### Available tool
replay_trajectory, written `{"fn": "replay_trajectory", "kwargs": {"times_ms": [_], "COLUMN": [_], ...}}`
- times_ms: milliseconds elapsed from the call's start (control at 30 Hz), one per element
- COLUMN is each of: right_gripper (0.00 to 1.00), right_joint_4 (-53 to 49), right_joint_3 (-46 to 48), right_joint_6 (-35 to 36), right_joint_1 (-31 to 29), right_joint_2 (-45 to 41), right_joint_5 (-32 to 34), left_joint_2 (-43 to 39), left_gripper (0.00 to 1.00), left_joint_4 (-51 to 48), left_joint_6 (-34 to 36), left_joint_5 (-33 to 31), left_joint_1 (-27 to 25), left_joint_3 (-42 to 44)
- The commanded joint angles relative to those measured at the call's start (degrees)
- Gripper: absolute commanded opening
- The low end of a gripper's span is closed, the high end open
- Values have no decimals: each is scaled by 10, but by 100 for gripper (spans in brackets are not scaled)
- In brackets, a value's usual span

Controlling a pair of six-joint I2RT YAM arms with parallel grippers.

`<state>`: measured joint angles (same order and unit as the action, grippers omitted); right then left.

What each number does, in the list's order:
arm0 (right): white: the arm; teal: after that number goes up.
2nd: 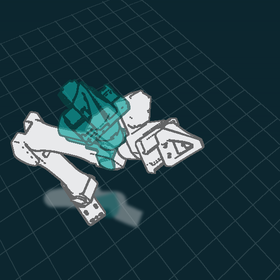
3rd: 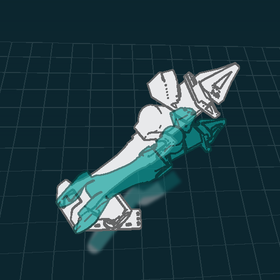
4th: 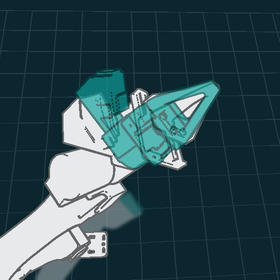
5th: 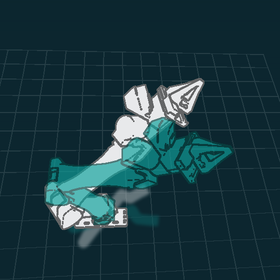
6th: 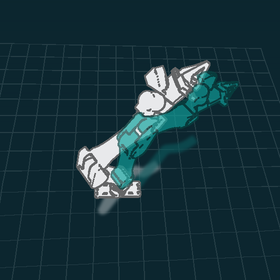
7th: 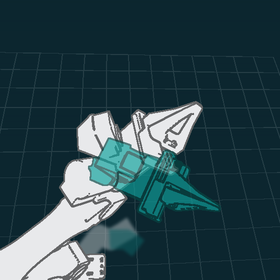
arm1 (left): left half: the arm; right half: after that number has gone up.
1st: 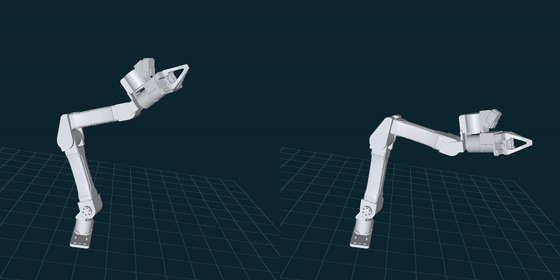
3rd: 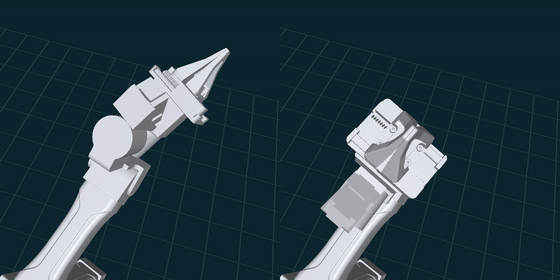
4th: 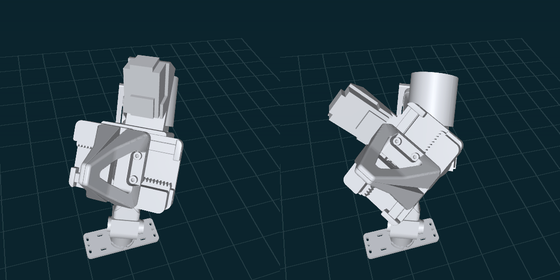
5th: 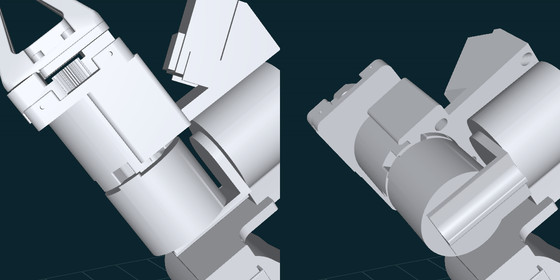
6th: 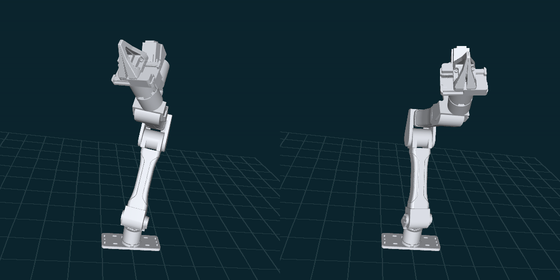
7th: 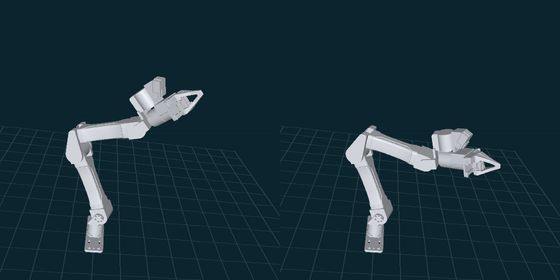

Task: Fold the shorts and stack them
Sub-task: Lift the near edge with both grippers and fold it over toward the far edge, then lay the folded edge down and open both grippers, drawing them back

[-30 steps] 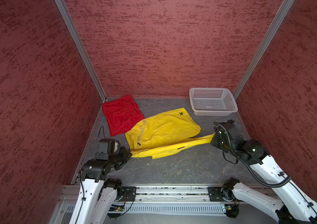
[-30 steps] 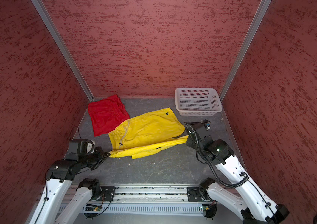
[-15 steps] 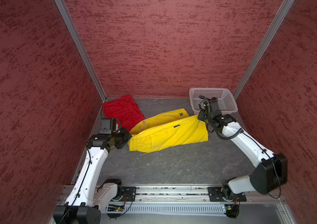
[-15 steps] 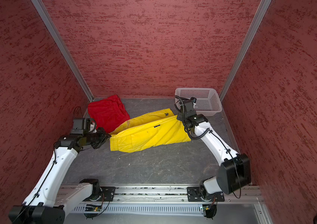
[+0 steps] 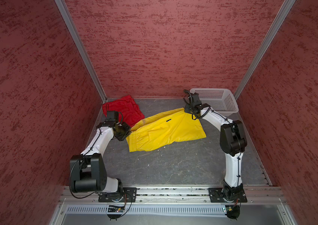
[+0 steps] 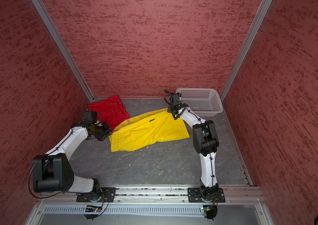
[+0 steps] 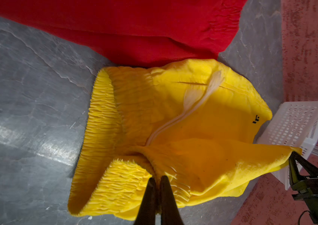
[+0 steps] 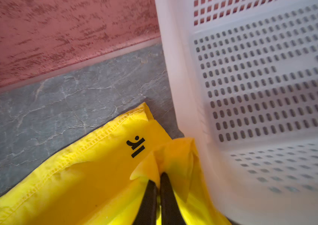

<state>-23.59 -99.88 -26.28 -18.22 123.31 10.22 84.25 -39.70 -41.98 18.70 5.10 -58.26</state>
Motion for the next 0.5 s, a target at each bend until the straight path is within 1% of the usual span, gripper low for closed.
{"fn": "replay_trajectory", "kwargs": {"times_ms": [0, 100, 167, 200, 233, 267, 333, 400, 467], "right_gripper": [38, 47, 51, 52, 53, 53, 54, 52, 44], "right_joint_4": [12, 14, 18, 20, 20, 21, 27, 36, 44], "right_joint_3": [-51, -83, -94, -97, -98, -97, -86, -68, -40], "right_joint_6": [11, 13, 13, 15, 16, 18, 21, 23, 25], "right_joint_1": [16, 17, 16, 16, 16, 16, 16, 14, 10], "right_joint_2": [43, 74, 80, 80, 75, 69, 47, 19, -13], "right_joint_5": [-5, -16, -19, -18, -18, -17, -22, -32, -43], "left_joint_2": [30, 51, 56, 55, 52, 49, 40, 27, 10], "left_gripper": [14, 16, 20, 27, 45, 53, 59, 63, 62], "left_joint_4": [11, 10, -2, -3, 0, 4, 0, 0, -1], "left_joint_6": [11, 11, 16, 19, 22, 24, 24, 22, 19], "left_joint_5": [-35, -48, -61, -61, -52, -44, -41, -33, -33], "left_joint_1": [10, 12, 15, 19, 22, 26, 26, 23, 17], "left_joint_3": [-19, -28, -36, -35, -34, -33, -39, -44, -49]}}
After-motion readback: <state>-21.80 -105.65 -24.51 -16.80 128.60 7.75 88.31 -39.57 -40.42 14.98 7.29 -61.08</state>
